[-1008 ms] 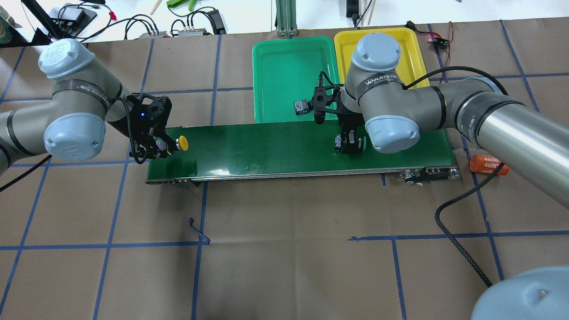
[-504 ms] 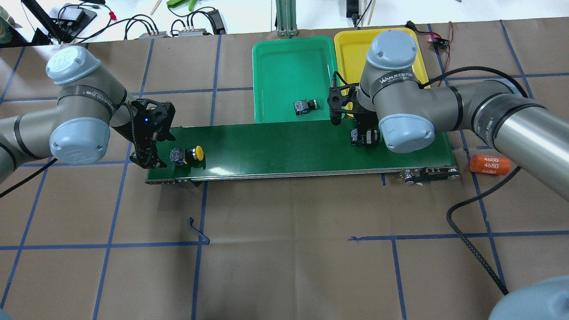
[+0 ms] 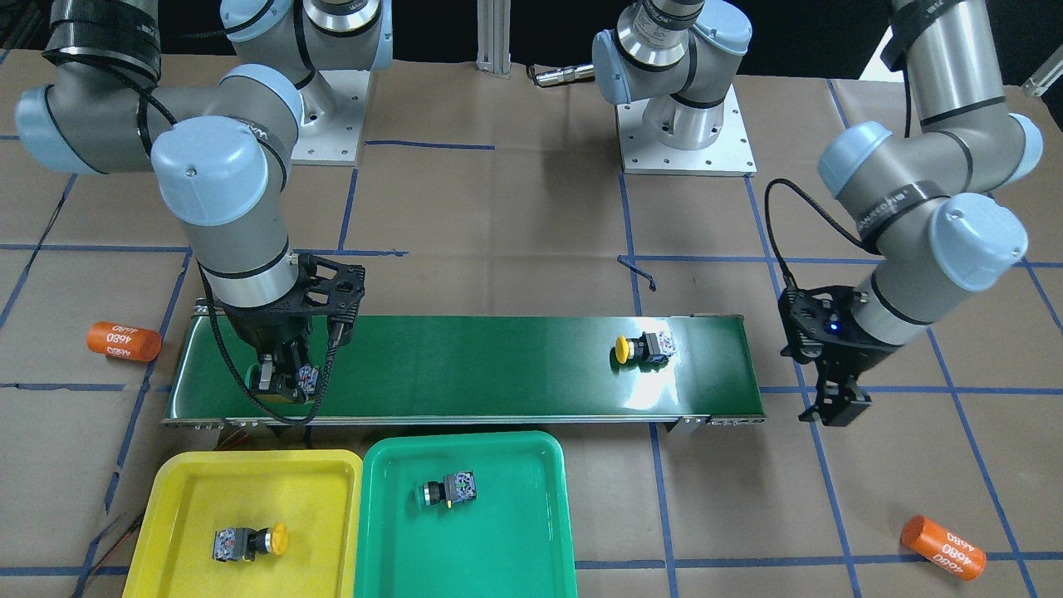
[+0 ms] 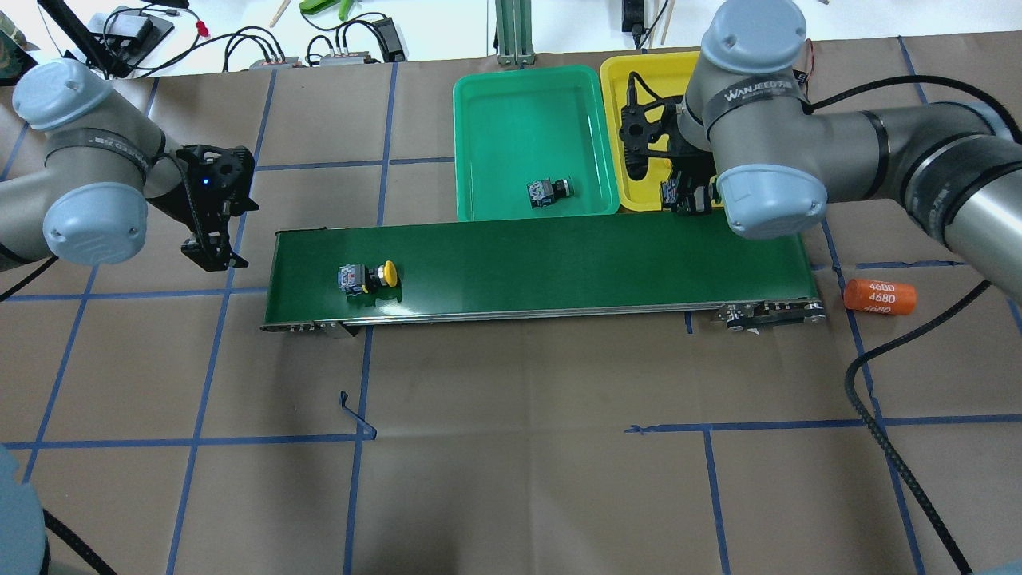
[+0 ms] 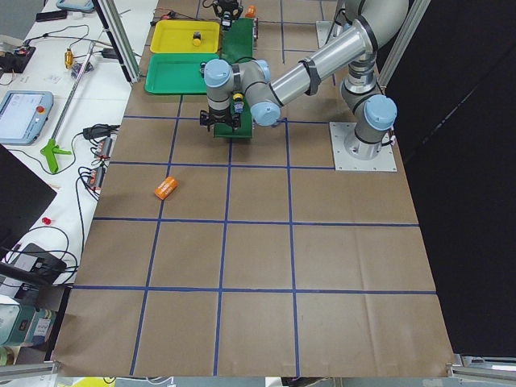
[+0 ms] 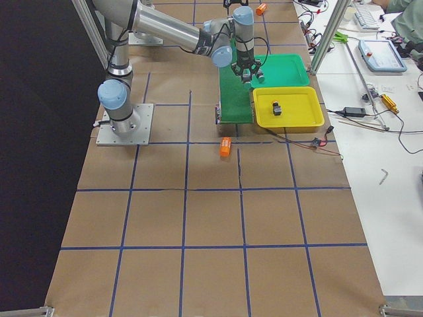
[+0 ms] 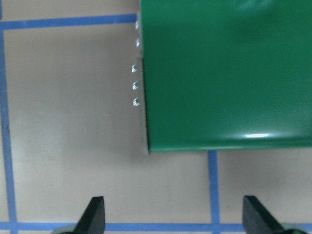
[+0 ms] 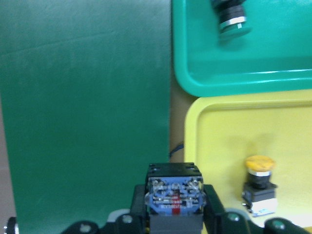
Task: Sort buttons by color to trays
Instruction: 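Lift held button toward trays with right while left withdraws to pile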
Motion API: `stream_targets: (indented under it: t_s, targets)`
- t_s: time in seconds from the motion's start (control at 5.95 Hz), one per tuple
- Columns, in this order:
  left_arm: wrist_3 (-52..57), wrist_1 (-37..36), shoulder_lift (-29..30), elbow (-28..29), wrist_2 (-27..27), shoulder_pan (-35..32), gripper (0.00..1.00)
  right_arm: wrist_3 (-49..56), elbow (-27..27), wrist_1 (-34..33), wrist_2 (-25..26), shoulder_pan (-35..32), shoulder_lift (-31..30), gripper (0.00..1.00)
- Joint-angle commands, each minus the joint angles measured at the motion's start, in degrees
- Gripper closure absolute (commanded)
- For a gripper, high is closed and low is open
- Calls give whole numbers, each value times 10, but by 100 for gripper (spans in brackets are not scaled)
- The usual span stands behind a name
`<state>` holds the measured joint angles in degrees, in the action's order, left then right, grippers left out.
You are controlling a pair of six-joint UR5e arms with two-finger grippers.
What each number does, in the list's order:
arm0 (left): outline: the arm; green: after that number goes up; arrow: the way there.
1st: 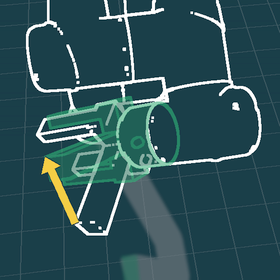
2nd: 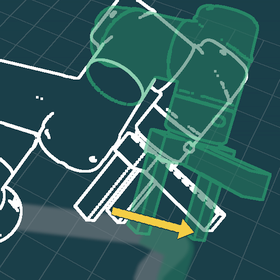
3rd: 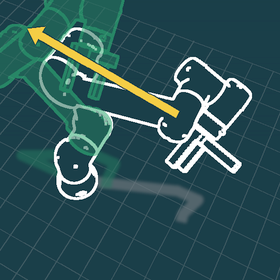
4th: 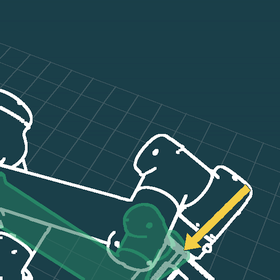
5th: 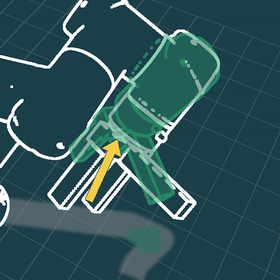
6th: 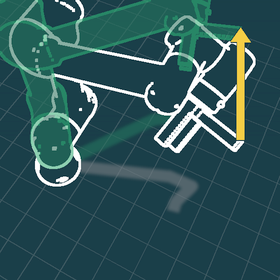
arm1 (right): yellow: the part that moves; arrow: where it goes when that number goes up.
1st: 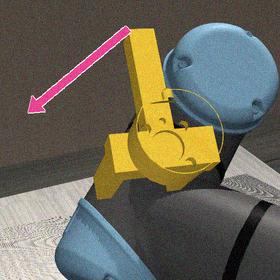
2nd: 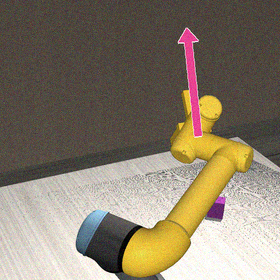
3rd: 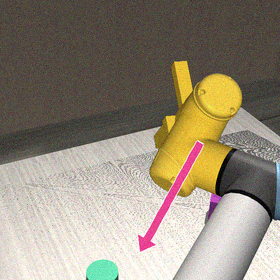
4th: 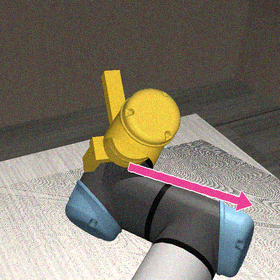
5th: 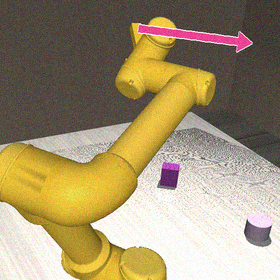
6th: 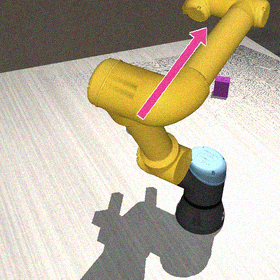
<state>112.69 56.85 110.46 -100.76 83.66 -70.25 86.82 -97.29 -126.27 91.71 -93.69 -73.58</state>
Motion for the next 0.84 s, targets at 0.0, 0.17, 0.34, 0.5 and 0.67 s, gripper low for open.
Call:
stream_targets:
  t_s: [0.0,0.17,0.34,0.5,0.67]
  targets:
    - [130,-9,122,122,1,48,3,0,131,-10,-29,-41,91,91]
    - [194,-2,146,170,2,58,3,0,198,-13,-37,-64,152,91]
    - [222,-1,167,211,9,59,4,0,240,-31,-74,-72,205,91]
    - [227,7,201,270,39,59,6,-1,241,-65,-79,-72,237,79]
    - [231,38,222,319,41,59,6,-1,234,-64,-93,-72,248,10]
